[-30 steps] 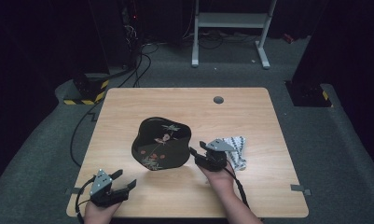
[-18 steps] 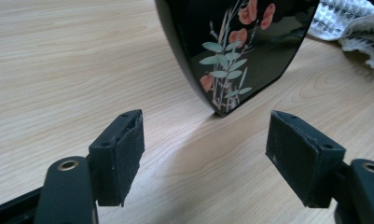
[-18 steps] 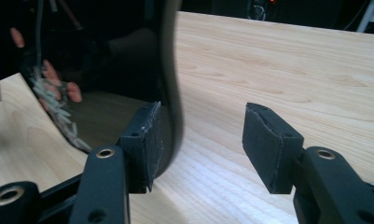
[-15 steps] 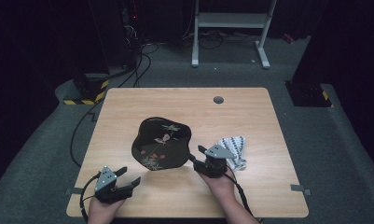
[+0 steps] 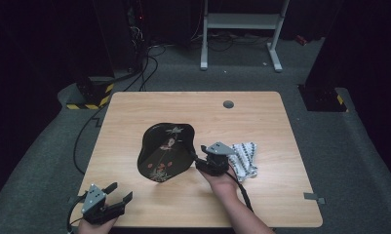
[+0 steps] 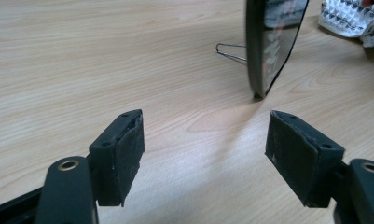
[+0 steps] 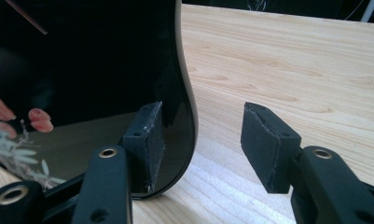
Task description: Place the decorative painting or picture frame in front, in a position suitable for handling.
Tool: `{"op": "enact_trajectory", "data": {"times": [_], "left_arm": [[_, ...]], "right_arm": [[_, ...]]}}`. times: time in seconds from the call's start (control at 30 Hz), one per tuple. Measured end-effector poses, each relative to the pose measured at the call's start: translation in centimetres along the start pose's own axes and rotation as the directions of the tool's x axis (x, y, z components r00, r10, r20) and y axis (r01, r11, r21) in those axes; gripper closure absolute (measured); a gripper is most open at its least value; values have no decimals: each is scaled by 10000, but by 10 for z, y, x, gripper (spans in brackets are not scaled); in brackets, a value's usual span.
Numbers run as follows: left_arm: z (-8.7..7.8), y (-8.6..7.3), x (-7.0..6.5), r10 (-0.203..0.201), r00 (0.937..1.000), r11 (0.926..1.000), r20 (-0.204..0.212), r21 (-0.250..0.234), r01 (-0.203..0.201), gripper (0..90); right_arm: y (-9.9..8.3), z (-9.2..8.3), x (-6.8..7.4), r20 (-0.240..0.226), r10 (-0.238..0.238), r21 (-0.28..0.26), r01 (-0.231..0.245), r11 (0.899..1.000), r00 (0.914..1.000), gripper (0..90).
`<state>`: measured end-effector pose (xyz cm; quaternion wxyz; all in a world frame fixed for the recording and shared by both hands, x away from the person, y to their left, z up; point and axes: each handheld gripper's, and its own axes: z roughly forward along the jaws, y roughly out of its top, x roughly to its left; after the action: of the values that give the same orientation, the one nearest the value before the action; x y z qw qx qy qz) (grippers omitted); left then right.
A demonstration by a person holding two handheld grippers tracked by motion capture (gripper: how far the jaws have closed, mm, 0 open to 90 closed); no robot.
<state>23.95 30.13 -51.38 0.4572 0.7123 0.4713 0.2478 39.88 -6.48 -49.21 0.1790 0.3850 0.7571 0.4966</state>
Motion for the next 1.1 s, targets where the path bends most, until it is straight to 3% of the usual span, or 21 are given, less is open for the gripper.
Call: {"op": "enact_trajectory", "data": {"times": [0.2, 0.43, 0.53, 0.73, 0.87, 1.1], "left_arm": [[7, 6, -1, -9, 9993, 10000, 362, -68, 12, 308], [38, 28, -10, 348, 9934, 9993, 1091, -171, -331, 305], [53, 41, -13, 201, 9874, 9996, 1572, -249, -164, 346], [75, 60, -21, 520, 9853, 9964, 1625, -741, -403, 430], [79, 62, -26, 613, 9851, 9950, 1609, -884, -475, 531], [70, 57, -35, 887, 9817, 9917, 1684, -1067, -713, 642]], "right_arm": [[0, -7, 0, 93, -126, -130, 127, 9998, 9999, 479], [-9, -43, -12, 605, -221, -358, 243, 9991, 9979, 476], [-14, -63, -19, 826, -229, -374, 261, 9990, 9963, 473], [-33, -102, -27, 1272, -596, -48, 607, 9981, 9901, 469], [-49, -124, -39, 1709, -201, -212, 241, 9995, 9851, 473], [-57, -126, -55, 2004, 134, -210, -94, 9997, 9796, 474]]}}
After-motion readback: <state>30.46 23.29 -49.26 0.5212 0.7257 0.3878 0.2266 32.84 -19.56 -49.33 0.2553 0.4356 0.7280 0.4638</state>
